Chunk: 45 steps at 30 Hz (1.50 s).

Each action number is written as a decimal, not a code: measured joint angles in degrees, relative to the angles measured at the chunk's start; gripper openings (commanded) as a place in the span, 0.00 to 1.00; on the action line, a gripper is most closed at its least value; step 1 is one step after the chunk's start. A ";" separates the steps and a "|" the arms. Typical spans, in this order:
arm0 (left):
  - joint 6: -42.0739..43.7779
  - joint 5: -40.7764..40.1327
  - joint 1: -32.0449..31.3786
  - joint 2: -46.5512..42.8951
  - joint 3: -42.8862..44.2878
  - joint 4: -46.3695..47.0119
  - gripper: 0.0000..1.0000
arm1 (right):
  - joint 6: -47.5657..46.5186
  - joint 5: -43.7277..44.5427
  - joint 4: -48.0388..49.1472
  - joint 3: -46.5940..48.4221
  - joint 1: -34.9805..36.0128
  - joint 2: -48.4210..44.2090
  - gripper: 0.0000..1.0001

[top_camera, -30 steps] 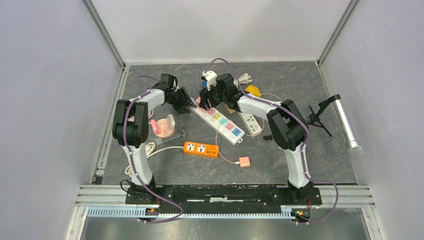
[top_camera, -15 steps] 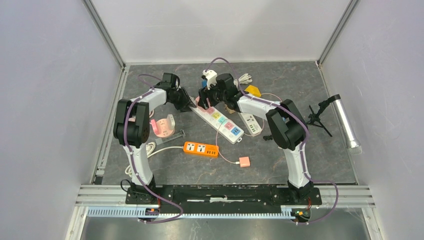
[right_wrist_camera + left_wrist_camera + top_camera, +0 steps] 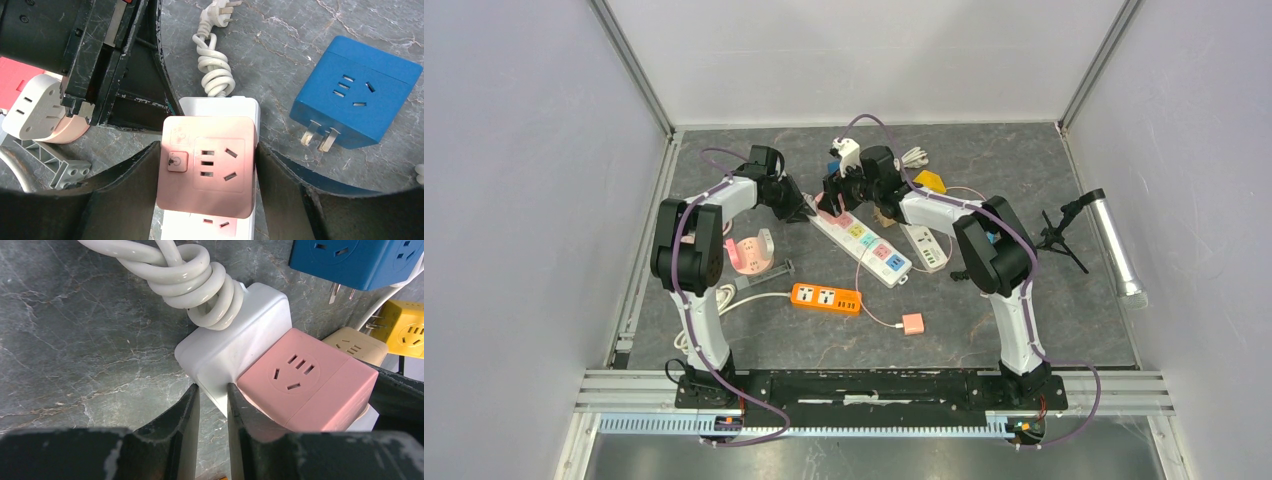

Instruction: Pull the plug off the socket

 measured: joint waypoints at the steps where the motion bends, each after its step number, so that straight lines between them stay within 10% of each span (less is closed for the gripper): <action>1: 0.00 0.00 0.00 0.00 0.00 -0.02 0.29 | -0.11 0.00 -0.04 0.00 0.00 0.00 0.69; 16: -0.04 0.11 -0.04 0.00 0.00 0.07 0.28 | -2.43 2.71 -4.24 1.95 0.92 0.72 0.76; 20: -0.04 0.13 -0.04 0.00 0.00 0.09 0.27 | -2.49 2.86 -4.17 1.88 1.01 0.72 0.61; 27: -0.07 0.15 -0.04 0.00 0.00 0.09 0.27 | -1.97 2.99 -3.72 1.62 0.94 0.68 0.00; 45: -0.07 0.13 -0.17 0.11 0.13 -0.11 0.25 | -0.68 3.28 -6.36 3.17 0.68 0.52 0.00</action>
